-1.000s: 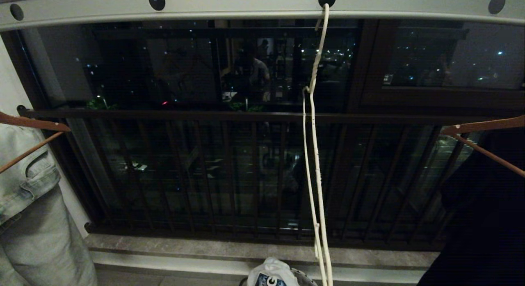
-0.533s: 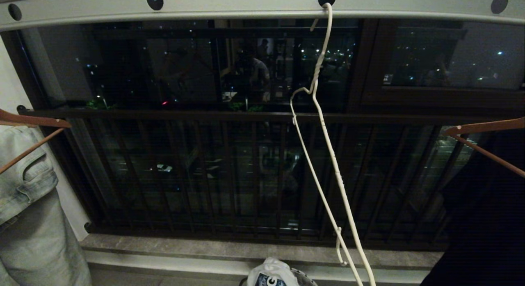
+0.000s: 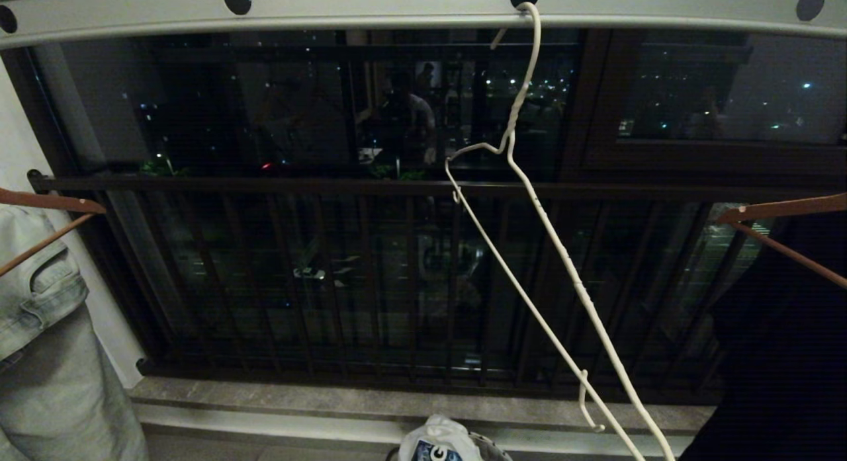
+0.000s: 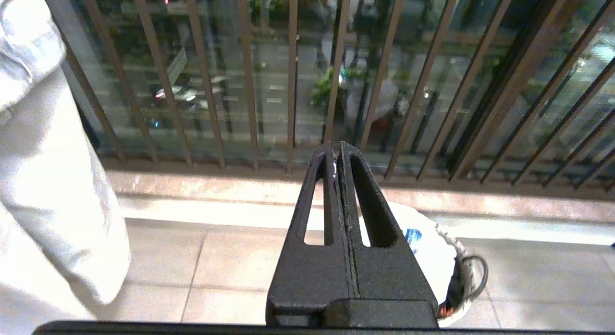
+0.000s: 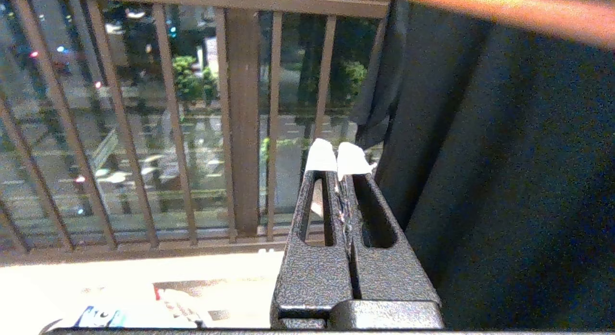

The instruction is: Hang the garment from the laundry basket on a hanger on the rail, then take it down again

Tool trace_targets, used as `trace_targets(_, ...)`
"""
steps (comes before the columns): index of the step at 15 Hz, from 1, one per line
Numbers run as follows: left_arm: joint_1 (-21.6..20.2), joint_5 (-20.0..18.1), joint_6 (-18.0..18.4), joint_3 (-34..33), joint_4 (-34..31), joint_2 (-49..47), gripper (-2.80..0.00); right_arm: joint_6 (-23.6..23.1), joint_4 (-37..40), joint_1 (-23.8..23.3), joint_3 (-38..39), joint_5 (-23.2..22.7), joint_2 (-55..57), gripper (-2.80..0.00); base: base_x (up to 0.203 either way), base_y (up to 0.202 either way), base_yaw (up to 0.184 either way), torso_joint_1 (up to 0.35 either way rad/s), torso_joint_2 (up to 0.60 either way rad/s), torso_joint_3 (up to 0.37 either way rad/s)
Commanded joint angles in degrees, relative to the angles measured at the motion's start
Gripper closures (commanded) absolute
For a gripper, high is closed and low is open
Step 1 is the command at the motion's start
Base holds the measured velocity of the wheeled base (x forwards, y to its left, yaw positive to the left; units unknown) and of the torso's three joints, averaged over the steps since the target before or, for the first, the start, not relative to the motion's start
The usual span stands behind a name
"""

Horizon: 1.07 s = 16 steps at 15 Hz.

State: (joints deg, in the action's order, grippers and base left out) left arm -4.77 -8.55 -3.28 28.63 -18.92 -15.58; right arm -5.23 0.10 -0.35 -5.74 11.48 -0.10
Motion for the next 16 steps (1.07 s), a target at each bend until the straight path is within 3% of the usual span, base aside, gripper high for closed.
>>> trace_targets(1,0.74,-0.07,-0.27,-2.03,0.12,0.63,0.00,0.05,-0.11,0.00,0.97,-0.06,0.10,0.00,0.000,0.000,0.000,0.000,0.00,0.000)
trace_targets(4,5.05,0.00,0.21,-5.00,0.00,3.42,0.00,1.12,-0.19,0.00,1.46,-0.17,0.10,0.00,0.000,0.000,0.000,0.000,0.00,0.000)
trace_targets(6,5.03,0.03,2.23,-10.35,1.42,6.56,0.00,4.51,-0.19,0.00,1.52,-4.26,0.10,0.00,0.000,0.000,0.000,0.000,0.00,0.000)
trace_targets(10,4.79,2.27,7.56,-23.88,12.37,15.32,0.00,5.84,-0.19,0.00,3.71,-7.00,0.10,0.00,0.000,0.000,0.000,0.000,0.00,0.000)
trace_targets(11,4.77,5.93,9.05,-26.13,14.59,15.49,0.00,5.12,-0.19,0.00,4.24,-7.27,0.10,0.00,0.000,0.000,0.000,0.000,0.00,0.000)
trace_targets(12,4.77,7.08,10.24,-27.86,17.05,15.56,0.00,4.18,-0.19,0.00,4.43,-8.22,0.10,0.00,0.000,0.000,0.000,0.000,0.00,0.000)
trace_targets(16,4.77,7.57,10.49,-28.29,18.31,15.58,0.00,-0.58,-0.11,0.00,5.66,-10.65,0.10,0.00,0.000,0.000,0.000,0.000,0.00,0.000)
